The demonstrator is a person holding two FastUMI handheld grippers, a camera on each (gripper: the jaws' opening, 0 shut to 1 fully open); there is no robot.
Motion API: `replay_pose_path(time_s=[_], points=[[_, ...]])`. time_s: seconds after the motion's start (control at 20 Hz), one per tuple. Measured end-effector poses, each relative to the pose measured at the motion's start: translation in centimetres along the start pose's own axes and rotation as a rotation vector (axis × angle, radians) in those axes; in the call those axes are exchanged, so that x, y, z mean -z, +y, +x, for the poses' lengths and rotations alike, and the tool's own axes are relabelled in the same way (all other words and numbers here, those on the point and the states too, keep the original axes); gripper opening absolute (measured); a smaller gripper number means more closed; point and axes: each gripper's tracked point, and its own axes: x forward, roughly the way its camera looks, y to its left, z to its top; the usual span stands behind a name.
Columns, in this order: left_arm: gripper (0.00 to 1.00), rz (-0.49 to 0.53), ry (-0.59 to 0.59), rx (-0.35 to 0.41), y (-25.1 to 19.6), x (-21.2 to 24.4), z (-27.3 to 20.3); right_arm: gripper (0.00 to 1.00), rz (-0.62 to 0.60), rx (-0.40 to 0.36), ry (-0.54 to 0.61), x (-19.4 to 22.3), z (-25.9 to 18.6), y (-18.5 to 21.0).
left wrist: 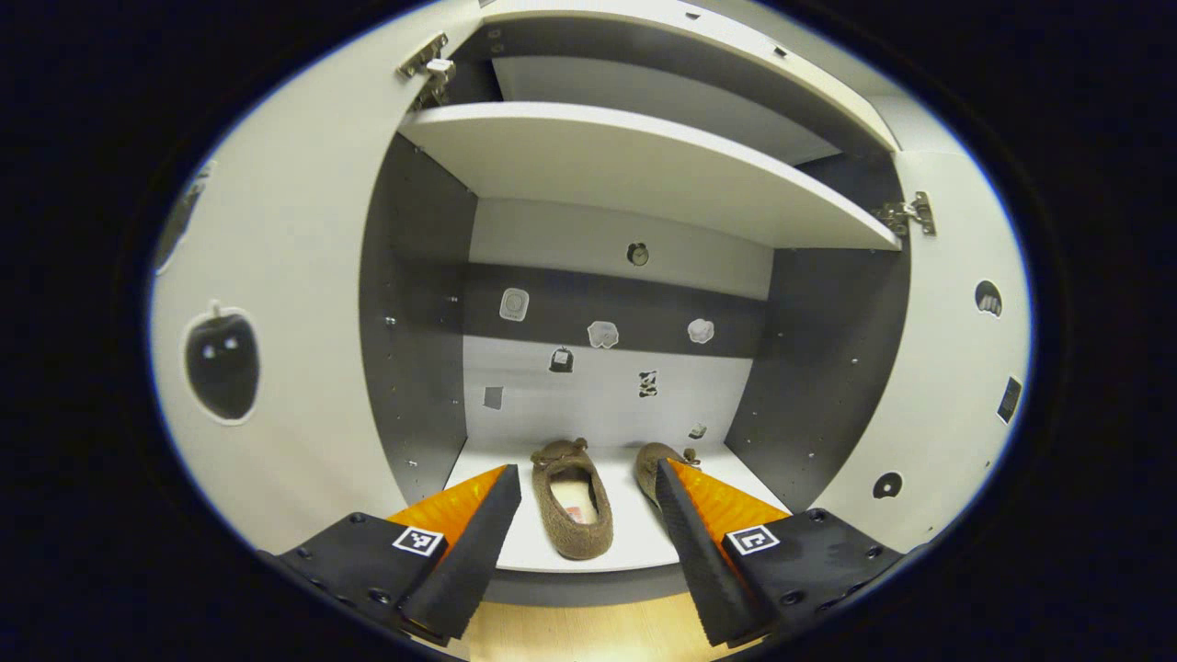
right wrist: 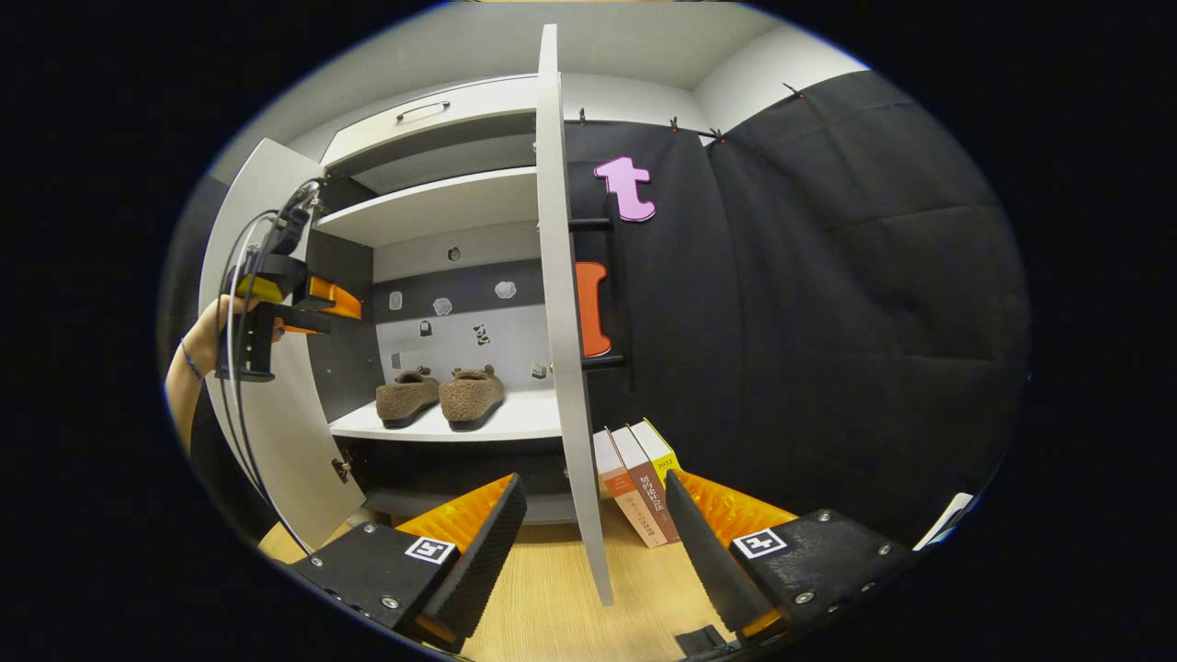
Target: Grab one shoe with the right hand and put it into the shoe cabinet, grab the other shoe with the left hand and put it into the shoe cabinet; then close the right door with the right hand and the left door with the left hand.
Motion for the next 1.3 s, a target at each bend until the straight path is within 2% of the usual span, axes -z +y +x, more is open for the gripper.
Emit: replay_pose_path(time_s=[0.1,0.2,0.25,0.3,0.35,0.45,0.5,0.55,0.6,0.65,0.7,0.75,0.8,0.95,1.1,1.15,1.2,1.25,1.3], points=[[0.99,0.011,-0.020,0.019,-0.5,0.2,-2.8,0.94,-0.002,0.008,-0.006,-0.3,-0.6,-0.6],[0.95,0.008,-0.037,0.033,-0.9,0.6,-5.3,0.94,-0.005,0.021,-0.014,-0.6,-0.9,-1.6],[0.97,0.007,-0.051,0.027,-0.8,0.6,-6.7,0.94,-0.007,0.031,-0.017,-0.7,-0.9,-2.0],[0.95,0.002,-0.070,0.015,-0.5,0.8,-7.7,0.99,-0.008,0.041,-0.018,-0.7,-1.0,-2.6],[0.99,-0.003,-0.084,0.004,-0.4,1.1,-8.7,0.99,-0.010,0.052,-0.020,-0.6,-1.0,-3.3],[0.96,0.005,-0.098,-0.010,0.0,2.0,-10.3,0.99,-0.018,0.075,-0.019,-0.5,-0.7,-4.5],[0.95,0.017,-0.103,-0.019,0.3,2.6,-11.0,0.94,-0.024,0.086,-0.016,-0.3,-0.3,-5.0],[0.94,0.030,-0.111,-0.031,0.7,3.0,-11.7,0.99,-0.027,0.094,-0.015,-0.2,0.2,-5.7],[0.94,0.042,-0.117,-0.039,1.0,3.3,-12.4,0.94,-0.028,0.098,-0.016,-0.1,0.6,-6.1],[0.97,0.045,-0.127,-0.038,1.1,3.5,-13.2,0.94,-0.026,0.101,-0.018,0.0,1.2,-6.3],[0.95,0.043,-0.137,-0.033,1.2,3.6,-13.8,0.94,-0.024,0.100,-0.017,0.2,1.8,-6.5],[0.94,0.037,-0.142,-0.034,1.6,3.9,-14.6,0.94,-0.020,0.096,-0.014,0.3,2.4,-6.6],[0.99,0.032,-0.142,-0.038,2.0,4.1,-15.2,0.94,-0.013,0.091,-0.015,0.3,3.0,-6.6],[0.97,0.038,-0.159,-0.065,3.5,4.4,-17.6,0.94,0.006,0.083,-0.028,0.2,4.1,-6.6],[0.99,0.044,-0.182,-0.044,3.1,4.3,-19.5,0.94,0.037,0.070,-0.029,0.6,4.6,-5.8],[0.99,0.048,-0.180,-0.039,3.2,4.5,-20.0,0.99,0.038,0.072,-0.030,0.7,4.6,-5.7],[0.99,0.053,-0.178,-0.043,3.5,4.6,-20.6,0.92,0.034,0.072,-0.033,0.7,4.7,-5.7],[0.94,0.057,-0.180,-0.046,3.9,4.6,-21.2,0.92,0.027,0.071,-0.037,0.7,4.6,-5.6],[0.97,0.054,-0.184,-0.044,4.1,4.7,-21.7,0.92,0.018,0.068,-0.039,0.8,4.6,-5.5]])
